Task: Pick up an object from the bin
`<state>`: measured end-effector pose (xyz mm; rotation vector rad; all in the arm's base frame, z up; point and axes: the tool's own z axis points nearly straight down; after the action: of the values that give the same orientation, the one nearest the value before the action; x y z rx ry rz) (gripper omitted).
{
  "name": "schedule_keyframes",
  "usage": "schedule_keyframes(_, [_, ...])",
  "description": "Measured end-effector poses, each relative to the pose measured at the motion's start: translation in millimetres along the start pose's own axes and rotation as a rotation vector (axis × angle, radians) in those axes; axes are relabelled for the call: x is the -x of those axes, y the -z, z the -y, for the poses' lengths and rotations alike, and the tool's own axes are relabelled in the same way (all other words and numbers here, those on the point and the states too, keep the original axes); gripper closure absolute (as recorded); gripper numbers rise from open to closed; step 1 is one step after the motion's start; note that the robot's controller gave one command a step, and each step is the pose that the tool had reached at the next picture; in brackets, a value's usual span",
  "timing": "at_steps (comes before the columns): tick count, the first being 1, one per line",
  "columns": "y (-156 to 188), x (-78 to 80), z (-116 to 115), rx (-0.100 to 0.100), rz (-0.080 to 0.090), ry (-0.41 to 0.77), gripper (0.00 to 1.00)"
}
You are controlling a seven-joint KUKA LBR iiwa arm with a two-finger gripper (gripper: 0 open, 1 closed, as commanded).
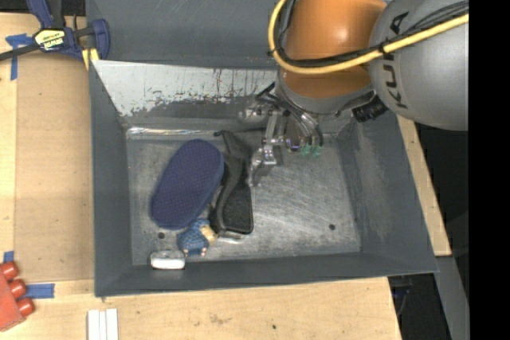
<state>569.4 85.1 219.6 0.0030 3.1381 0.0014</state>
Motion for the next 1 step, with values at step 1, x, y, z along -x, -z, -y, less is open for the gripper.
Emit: schedule_keyframes(1, [-101.8, 35.7, -42.3, -0.001, -0.008, 0.080, 0.00])
